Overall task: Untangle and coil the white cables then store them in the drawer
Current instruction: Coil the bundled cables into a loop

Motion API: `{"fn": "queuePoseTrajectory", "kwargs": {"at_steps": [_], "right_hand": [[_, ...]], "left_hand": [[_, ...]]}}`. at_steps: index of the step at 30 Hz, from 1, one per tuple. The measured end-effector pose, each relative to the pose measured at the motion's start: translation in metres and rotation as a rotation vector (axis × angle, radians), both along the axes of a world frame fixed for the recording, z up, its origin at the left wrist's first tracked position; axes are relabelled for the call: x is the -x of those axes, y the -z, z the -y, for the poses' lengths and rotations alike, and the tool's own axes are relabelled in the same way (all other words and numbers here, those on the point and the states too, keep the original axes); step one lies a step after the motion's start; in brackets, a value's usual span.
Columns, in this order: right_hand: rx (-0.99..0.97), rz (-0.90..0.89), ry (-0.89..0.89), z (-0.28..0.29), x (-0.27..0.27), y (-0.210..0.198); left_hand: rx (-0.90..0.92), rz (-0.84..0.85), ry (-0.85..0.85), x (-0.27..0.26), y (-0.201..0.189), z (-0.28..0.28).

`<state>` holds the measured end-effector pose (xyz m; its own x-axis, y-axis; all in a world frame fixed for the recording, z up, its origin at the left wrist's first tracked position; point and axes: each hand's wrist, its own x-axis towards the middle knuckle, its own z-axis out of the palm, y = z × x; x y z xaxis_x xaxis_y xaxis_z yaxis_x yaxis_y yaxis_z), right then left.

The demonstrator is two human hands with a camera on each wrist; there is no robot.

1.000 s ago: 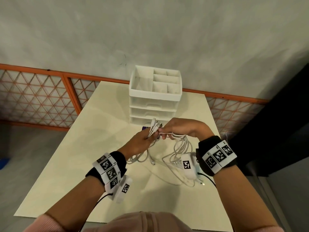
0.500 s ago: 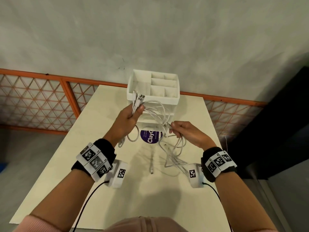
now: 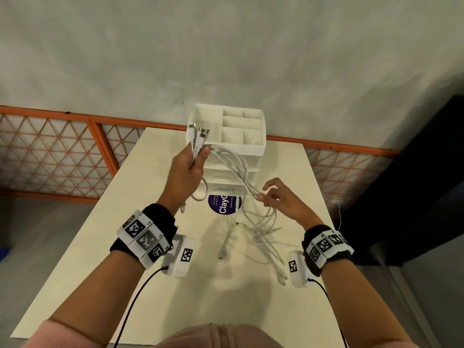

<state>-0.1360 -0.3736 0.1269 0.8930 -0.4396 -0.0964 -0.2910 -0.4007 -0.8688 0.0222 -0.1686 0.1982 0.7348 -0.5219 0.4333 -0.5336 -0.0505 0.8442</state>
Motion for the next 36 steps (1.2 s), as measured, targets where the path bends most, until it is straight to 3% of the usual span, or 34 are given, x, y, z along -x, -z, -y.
{"fn": "queuePoseTrajectory", "kwargs": {"at_steps": [5, 9, 13, 16, 19, 22, 29, 31, 34, 36], "right_hand": [[0.127, -0.032, 0.032, 0.009, 0.000, 0.018], [0.014, -0.029, 0.096, 0.013, 0.004, 0.038], [0.187, -0.261, 0.011, 0.011, 0.008, 0.056], [0.312, -0.448, 0.058, 0.015, 0.011, 0.059], [0.318, -0.476, 0.084, 0.025, 0.020, 0.063], [0.300, -0.527, 0.133, 0.025, 0.028, 0.067], [0.218, -0.346, 0.305, 0.024, 0.030, 0.075], [0.161, -0.250, 0.300, 0.022, 0.029, 0.071], [0.085, -0.249, 0.228, 0.023, 0.023, 0.063], [0.172, -0.274, 0.140, 0.025, 0.018, 0.057]], "left_hand": [[0.007, 0.021, -0.022, -0.002, -0.012, 0.005], [0.062, -0.007, -0.033, 0.000, -0.021, 0.010], [0.099, -0.025, -0.081, -0.005, -0.028, 0.014], [0.129, -0.063, -0.103, -0.003, -0.027, 0.016], [0.225, -0.137, -0.126, -0.003, -0.034, 0.014], [0.272, -0.096, -0.147, -0.005, -0.042, 0.015], [0.338, -0.142, -0.118, -0.004, -0.044, 0.025], [0.353, -0.146, -0.110, -0.005, -0.052, 0.027], [0.379, -0.159, -0.106, -0.008, -0.060, 0.034], [0.392, -0.152, -0.097, -0.009, -0.066, 0.038]]}}
